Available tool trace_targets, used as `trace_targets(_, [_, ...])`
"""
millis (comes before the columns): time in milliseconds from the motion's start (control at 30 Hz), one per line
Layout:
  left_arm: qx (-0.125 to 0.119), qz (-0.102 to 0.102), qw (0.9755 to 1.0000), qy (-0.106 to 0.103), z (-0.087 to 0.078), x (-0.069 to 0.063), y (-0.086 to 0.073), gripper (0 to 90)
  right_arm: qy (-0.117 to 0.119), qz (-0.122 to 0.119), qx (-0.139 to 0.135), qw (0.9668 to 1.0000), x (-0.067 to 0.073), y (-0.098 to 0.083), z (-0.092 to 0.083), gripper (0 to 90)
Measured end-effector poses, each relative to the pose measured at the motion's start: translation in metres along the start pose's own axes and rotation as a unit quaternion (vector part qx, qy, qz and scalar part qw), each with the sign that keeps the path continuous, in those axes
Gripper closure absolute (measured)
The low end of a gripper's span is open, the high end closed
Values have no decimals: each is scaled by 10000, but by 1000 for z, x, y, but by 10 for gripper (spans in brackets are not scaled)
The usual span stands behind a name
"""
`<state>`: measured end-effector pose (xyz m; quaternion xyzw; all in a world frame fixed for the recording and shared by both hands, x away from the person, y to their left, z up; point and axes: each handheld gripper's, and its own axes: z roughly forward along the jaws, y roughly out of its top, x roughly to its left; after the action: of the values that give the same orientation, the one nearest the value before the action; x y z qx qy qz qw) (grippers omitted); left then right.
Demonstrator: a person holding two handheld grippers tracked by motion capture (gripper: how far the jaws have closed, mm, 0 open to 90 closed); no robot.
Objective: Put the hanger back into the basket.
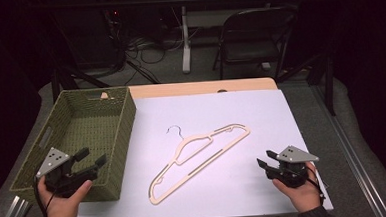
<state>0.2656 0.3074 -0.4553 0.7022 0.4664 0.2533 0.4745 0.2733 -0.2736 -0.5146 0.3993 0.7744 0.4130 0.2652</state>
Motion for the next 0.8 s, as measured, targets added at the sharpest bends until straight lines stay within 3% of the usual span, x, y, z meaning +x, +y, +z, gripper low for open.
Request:
trace_targets(100, [-4,14,10000,-7,-1,0,0,315,97,-121,94,9998,-1,0,3,533])
trace_targets(167, [2,15,10000,9,-3,1,2,315,40,-358,141,9993,0,3,6,516])
trace_targets(333, [3,-9,10000,-18,-5,1,3,318,111,-307,449,9985,-1,13,8,512])
trace_targets(400, [28,-18,10000,-26,-5,0,3,318,400,-400,493,9972,-3,24,9,509])
trace_targets(667, [77,31,9999,-75,-3,-2,4,318,632,-678,608,9938,-1,61,22,503])
trace_targets(800, [76,15,9999,-74,-3,-2,4,318,1123,-751,731,9881,0,84,31,560])
